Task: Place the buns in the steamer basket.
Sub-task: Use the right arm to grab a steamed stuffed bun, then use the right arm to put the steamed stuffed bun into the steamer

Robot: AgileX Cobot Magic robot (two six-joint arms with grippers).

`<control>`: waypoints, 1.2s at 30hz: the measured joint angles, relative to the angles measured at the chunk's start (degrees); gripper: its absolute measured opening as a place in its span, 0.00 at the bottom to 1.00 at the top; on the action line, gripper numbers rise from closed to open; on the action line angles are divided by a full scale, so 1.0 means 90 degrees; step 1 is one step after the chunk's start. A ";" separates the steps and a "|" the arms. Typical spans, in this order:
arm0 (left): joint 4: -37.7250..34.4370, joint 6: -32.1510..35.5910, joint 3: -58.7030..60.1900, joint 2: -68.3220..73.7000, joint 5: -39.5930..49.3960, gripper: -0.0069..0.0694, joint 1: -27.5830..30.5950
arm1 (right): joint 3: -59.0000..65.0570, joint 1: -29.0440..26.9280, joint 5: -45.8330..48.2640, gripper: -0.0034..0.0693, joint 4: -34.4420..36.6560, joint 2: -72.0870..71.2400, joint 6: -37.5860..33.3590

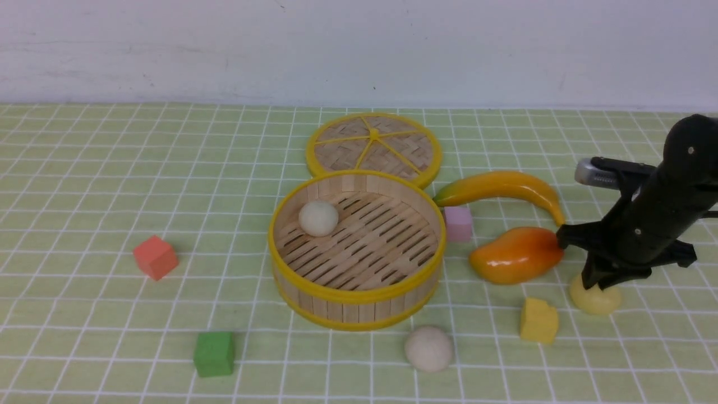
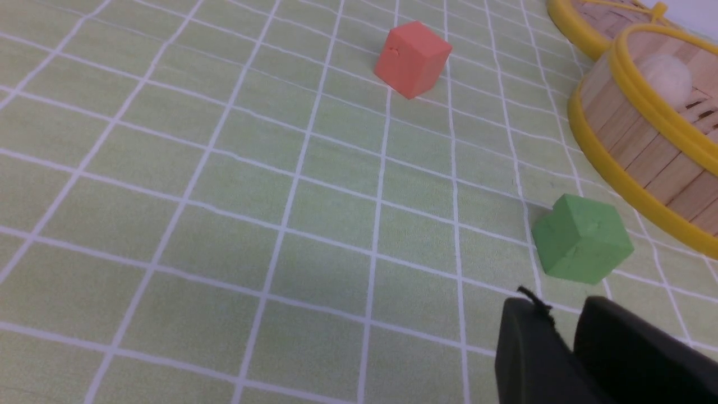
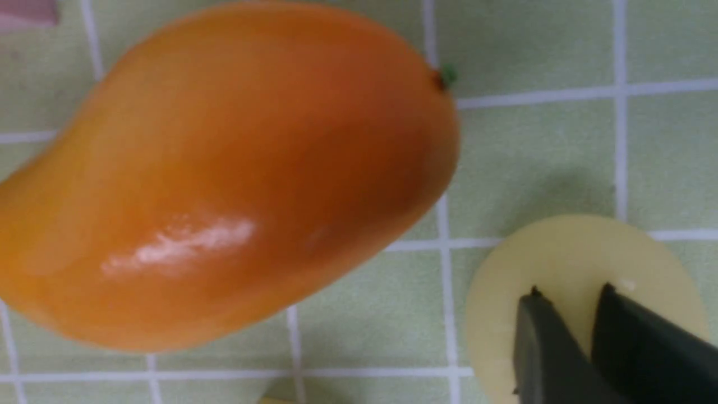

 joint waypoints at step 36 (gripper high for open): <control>0.0000 0.0000 0.0000 0.0000 0.0000 0.31 0.0000 | -0.2477 0.2228 -0.1157 0.06 0.1667 0.1177 -0.1068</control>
